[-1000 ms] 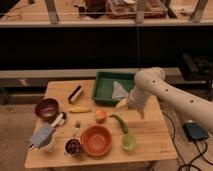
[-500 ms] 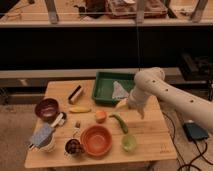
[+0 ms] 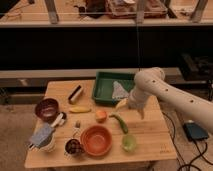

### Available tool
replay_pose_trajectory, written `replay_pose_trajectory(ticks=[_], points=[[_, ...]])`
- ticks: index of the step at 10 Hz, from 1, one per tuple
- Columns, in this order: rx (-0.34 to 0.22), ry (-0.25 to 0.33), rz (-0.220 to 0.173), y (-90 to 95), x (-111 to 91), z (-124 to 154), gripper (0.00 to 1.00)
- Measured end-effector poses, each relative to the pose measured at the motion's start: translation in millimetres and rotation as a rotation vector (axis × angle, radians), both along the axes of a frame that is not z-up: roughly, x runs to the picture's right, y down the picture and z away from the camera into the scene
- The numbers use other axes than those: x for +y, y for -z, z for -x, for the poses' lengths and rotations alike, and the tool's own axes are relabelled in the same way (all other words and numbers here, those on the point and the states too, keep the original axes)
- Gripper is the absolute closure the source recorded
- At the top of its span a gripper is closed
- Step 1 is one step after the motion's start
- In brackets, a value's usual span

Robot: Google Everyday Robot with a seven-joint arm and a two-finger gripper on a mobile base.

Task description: Stack bowls on top of each other

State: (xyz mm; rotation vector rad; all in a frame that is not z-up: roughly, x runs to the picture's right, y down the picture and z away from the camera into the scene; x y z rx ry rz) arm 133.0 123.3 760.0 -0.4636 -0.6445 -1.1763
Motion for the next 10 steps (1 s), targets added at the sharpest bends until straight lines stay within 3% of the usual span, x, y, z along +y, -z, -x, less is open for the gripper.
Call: replay_pose_trajectory(ticks=[7,10], points=[[-0.009,-0.004,-0.007,-0.1,5.4,6.7,0.2],[-0.036,-0.038,-0.053,3.6,8.5,16.8,0.2]])
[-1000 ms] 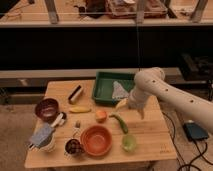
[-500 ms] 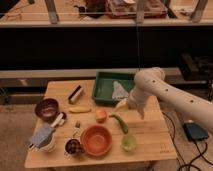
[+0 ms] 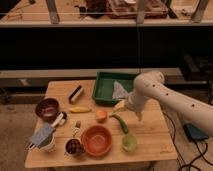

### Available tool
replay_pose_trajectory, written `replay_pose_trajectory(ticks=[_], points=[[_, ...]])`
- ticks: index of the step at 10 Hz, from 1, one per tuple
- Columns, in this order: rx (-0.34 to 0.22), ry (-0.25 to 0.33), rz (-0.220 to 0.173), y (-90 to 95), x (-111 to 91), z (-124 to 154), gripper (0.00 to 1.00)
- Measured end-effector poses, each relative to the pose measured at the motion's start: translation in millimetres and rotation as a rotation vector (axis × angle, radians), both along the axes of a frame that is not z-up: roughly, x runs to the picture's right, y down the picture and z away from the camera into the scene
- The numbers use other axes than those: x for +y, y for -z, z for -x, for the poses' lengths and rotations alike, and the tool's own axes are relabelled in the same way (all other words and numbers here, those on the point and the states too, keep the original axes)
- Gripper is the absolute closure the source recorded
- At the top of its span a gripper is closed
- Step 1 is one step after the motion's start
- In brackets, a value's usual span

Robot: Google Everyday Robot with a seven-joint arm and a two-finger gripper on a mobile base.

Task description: Stack bowls on top of each other

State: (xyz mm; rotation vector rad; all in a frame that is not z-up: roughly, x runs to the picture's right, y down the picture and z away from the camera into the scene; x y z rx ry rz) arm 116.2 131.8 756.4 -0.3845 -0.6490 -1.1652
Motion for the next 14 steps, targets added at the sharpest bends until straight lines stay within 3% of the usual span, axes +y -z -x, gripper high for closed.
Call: replay_pose_trajectory(ticks=[2,5,8,11,14], points=[[-0.026,-0.011,-0.02,-0.2,2.0,11.2,0.2],[-0.088,0.0,-0.04,-14.6,21.6,43.6,0.2],[-0.178,0.077,-0.057,-26.3,46.6,73.5,0.2],[-0.284,0.151,-0.093,-20.3,61.8,87.0,0.2],[-0.343,0.199,-0.109,-18.0,71.2,91.0,0.23]])
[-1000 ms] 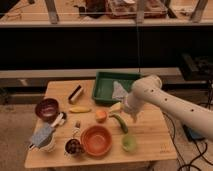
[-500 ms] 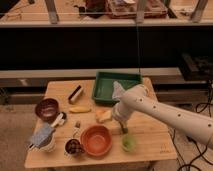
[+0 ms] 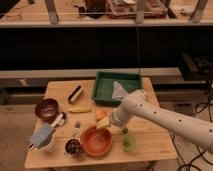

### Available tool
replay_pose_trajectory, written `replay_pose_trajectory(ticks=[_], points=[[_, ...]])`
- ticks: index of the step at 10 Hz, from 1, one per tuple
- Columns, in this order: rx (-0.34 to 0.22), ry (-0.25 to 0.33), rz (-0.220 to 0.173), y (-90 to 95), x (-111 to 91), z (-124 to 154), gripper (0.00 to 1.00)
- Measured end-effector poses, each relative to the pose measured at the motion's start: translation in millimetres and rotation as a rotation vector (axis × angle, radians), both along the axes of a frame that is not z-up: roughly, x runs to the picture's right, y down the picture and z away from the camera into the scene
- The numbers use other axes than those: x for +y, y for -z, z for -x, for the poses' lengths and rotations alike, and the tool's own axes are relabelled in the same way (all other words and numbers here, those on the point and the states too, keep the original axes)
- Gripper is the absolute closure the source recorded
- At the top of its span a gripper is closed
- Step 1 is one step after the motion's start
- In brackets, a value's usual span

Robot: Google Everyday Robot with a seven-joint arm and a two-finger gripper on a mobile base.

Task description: Stack bowls on top of each other

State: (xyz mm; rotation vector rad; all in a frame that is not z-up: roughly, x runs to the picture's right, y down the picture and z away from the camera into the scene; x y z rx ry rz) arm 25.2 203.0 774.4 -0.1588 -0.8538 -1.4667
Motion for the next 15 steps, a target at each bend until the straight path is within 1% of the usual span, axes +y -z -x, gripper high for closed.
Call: replay_pose_trajectory(ticks=[2,3,6,7,8,9,10,11,12,13,14,15], points=[[-0.009,0.025,0.01,-7.2,7.9,2.5,0.4],[-0.01,0.034,0.02,-14.1,14.7,3.1,0.44],[-0.006,0.049,0.048,-30.4,30.4,4.2,0.44],[-0.003,0.049,0.054,-32.2,32.0,4.2,0.48],[0.0,0.046,0.058,-33.2,32.4,3.6,0.55],[0.003,0.034,0.062,-32.2,31.5,1.1,0.67],[0.003,0.026,0.062,-29.9,29.3,-1.1,0.76],[0.003,0.019,0.065,-27.5,28.4,-4.0,0.88],[-0.007,0.008,0.069,-25.3,26.2,-3.8,0.97],[-0.015,-0.003,0.077,-21.9,24.3,-6.1,1.0],[-0.022,-0.03,0.098,-17.1,18.5,-10.2,1.0],[-0.019,-0.085,0.137,-8.5,4.1,-19.0,1.0]])
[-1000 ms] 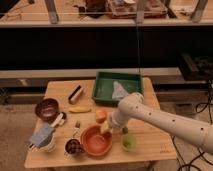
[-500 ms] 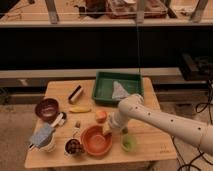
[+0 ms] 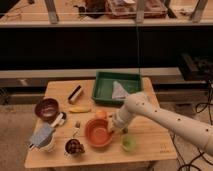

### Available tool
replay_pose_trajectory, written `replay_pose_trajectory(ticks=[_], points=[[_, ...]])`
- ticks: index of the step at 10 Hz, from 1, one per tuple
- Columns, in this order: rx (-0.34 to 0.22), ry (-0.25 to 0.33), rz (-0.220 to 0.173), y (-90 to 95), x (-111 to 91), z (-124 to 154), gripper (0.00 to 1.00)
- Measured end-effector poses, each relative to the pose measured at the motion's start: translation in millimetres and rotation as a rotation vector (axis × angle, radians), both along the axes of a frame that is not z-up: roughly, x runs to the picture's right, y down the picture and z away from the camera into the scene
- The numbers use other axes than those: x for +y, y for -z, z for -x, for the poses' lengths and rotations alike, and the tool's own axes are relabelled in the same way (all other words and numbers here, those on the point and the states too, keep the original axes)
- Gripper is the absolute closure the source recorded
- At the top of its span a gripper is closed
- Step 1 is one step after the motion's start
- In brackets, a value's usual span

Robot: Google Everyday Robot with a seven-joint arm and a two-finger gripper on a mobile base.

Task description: Stack bowls on top of each other

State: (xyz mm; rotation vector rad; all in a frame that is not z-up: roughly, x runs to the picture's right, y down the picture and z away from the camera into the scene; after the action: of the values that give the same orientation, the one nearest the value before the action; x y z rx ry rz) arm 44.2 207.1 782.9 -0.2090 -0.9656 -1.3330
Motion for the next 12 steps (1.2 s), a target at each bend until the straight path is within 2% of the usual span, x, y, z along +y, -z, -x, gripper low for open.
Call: replay_pose_trajectory(ticks=[3,4,6,7,9,11,12], points=[[0.039,-0.091,0.044,34.1,-50.3,-23.0,1.0],[0.073,-0.126,0.066,46.4,-80.0,-27.5,1.0],[0.138,-0.175,0.108,44.4,-126.2,-20.9,1.0],[0.163,-0.201,0.123,38.1,-144.4,-9.6,1.0],[0.201,-0.258,0.143,29.7,-159.9,22.9,1.0],[0.234,-0.41,0.151,33.8,-167.3,75.3,1.0],[0.234,-0.453,0.152,36.9,-168.8,89.9,1.0]])
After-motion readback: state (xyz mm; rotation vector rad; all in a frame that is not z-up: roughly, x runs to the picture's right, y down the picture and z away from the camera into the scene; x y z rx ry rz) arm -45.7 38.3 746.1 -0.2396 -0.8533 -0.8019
